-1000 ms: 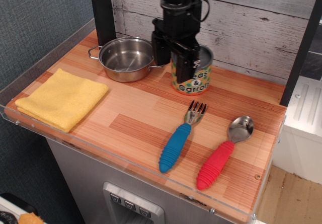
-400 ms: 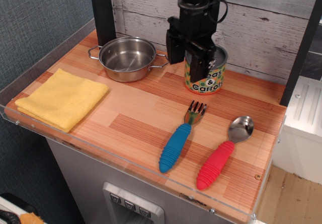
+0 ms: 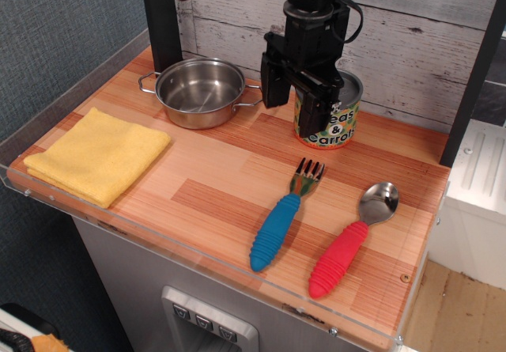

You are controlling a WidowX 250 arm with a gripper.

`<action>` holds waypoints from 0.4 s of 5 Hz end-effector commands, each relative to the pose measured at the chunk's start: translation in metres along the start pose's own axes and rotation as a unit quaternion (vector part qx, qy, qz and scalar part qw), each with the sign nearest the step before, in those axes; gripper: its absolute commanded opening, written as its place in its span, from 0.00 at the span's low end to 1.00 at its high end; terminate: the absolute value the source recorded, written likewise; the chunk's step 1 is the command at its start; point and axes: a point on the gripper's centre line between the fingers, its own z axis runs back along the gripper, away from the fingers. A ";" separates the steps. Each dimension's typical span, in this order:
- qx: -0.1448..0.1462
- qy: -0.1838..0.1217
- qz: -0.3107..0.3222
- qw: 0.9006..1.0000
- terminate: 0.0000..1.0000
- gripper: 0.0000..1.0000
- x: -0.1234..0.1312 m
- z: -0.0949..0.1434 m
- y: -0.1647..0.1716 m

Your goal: Move the can to the right of the pot

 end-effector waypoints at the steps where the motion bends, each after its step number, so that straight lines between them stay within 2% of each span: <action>1: -0.019 -0.016 0.107 0.994 0.00 1.00 -0.045 0.045 0.017; 2: -0.013 -0.002 0.176 0.984 0.00 1.00 -0.076 0.056 0.019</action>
